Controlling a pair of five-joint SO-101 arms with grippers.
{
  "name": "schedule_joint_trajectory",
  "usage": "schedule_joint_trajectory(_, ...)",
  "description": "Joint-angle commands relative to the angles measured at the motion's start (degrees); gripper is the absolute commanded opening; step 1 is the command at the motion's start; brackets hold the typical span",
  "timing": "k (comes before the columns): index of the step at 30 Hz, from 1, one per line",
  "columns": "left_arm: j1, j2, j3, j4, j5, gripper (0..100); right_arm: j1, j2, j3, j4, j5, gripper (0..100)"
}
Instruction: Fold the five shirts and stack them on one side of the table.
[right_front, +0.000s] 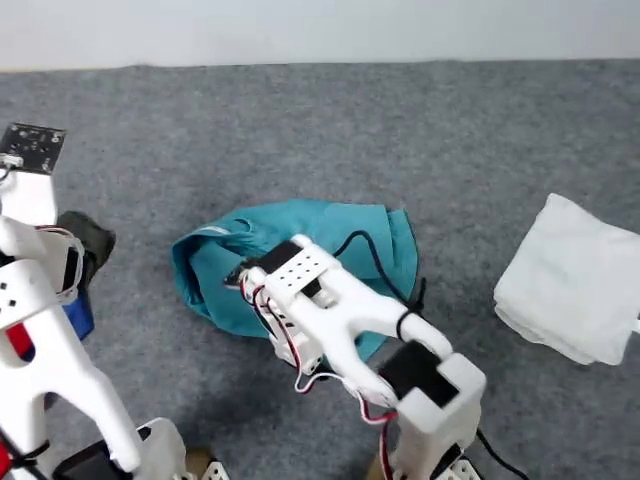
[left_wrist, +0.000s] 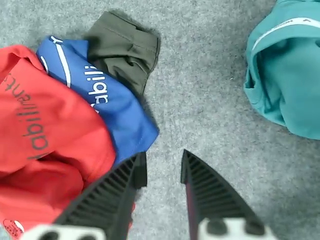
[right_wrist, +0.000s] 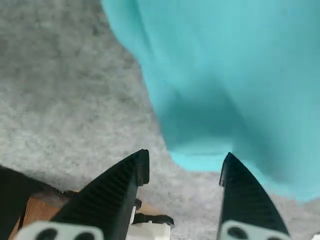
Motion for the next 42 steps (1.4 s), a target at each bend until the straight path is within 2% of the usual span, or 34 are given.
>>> schedule_joint_trajectory(1,-0.62,-1.58,-0.13,-0.88,-0.53,12,-0.31,1.71,-0.70,-1.36,-0.35,23.7)
schedule_joint_trajectory(5,-0.62,-1.67,-0.13,-0.88,-0.53,12,0.04,5.05,-0.70,-2.15,-0.18,20.8)
schedule_joint_trajectory(10,-0.70,-1.85,-0.13,-0.79,-0.53,12,1.71,8.22,-0.70,-2.95,3.69,1.7)
schedule_joint_trajectory(11,-0.70,-1.85,-0.13,-0.79,-0.53,12,2.95,8.31,-0.79,-2.95,3.60,0.9)
schedule_joint_trajectory(19,-1.85,-1.85,-0.13,-0.53,-0.53,12,14.46,-3.82,-7.30,4.09,4.31,1.0)
schedule_joint_trajectory(25,-1.85,-1.85,-0.13,-0.53,-0.44,12,18.86,-12.70,-18.90,14.73,10.11,1.0)
schedule_joint_trajectory(38,-1.67,-1.93,-0.13,-0.44,-0.35,12,28.62,-18.42,-33.41,15.16,10.29,0.9)
schedule_joint_trajectory(42,-1.58,-1.93,-0.40,-0.35,-0.44,12,29.49,-24.92,-34.90,15.25,10.46,0.9)
